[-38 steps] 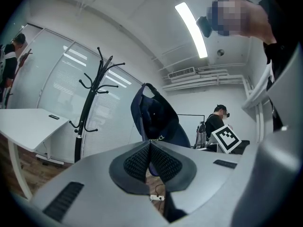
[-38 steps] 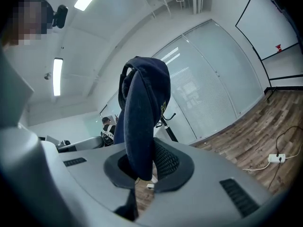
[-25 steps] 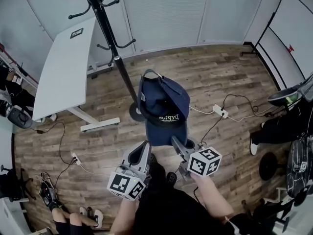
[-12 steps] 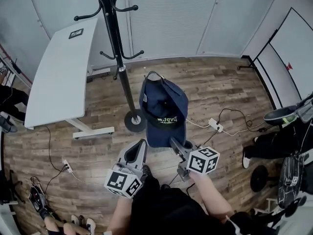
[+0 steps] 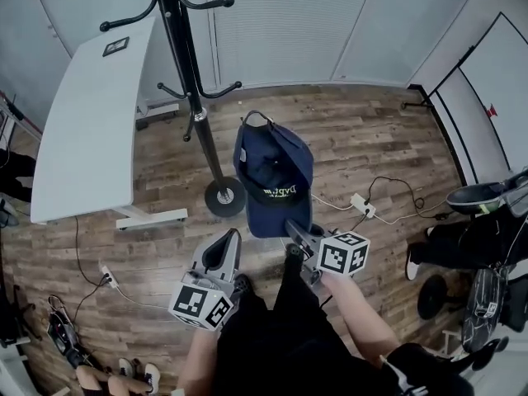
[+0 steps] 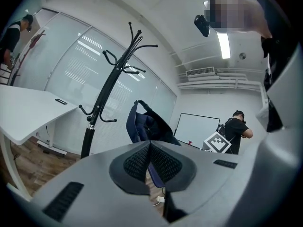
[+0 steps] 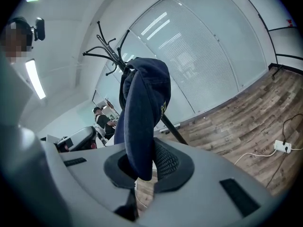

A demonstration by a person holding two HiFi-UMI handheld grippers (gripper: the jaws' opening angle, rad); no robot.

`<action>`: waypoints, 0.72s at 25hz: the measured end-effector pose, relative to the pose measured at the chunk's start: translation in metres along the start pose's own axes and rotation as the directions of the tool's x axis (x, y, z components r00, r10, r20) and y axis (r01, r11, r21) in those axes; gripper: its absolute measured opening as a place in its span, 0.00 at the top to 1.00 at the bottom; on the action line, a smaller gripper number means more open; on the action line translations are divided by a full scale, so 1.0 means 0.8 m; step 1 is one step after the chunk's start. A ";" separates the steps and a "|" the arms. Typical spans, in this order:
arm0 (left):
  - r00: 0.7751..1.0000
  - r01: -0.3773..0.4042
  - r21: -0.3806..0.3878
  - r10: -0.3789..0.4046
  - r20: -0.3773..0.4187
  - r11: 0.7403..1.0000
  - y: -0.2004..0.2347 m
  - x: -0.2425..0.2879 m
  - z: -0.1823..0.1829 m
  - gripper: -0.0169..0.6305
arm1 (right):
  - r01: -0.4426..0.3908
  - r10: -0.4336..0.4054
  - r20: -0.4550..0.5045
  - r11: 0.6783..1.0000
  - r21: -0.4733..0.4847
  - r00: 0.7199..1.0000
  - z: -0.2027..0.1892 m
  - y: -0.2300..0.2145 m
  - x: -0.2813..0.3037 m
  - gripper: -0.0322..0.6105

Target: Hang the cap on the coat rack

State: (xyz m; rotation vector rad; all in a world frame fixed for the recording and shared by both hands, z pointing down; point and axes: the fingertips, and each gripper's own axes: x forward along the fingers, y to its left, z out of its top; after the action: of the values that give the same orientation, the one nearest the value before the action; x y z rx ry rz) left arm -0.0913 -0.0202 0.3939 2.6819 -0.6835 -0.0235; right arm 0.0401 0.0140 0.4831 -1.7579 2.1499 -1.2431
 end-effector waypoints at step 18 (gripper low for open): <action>0.970 -0.240 -0.033 0.241 0.019 0.970 0.007 0.151 0.015 0.95 | -0.207 0.191 -0.255 0.978 -0.038 0.948 0.084 -0.111 0.104 0.88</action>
State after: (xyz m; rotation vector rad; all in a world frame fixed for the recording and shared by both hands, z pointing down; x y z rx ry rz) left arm 0.0114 -0.0850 0.3940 2.5550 -1.0030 -0.0012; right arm 0.1180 -0.0917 0.5283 -1.4244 2.4573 -1.4218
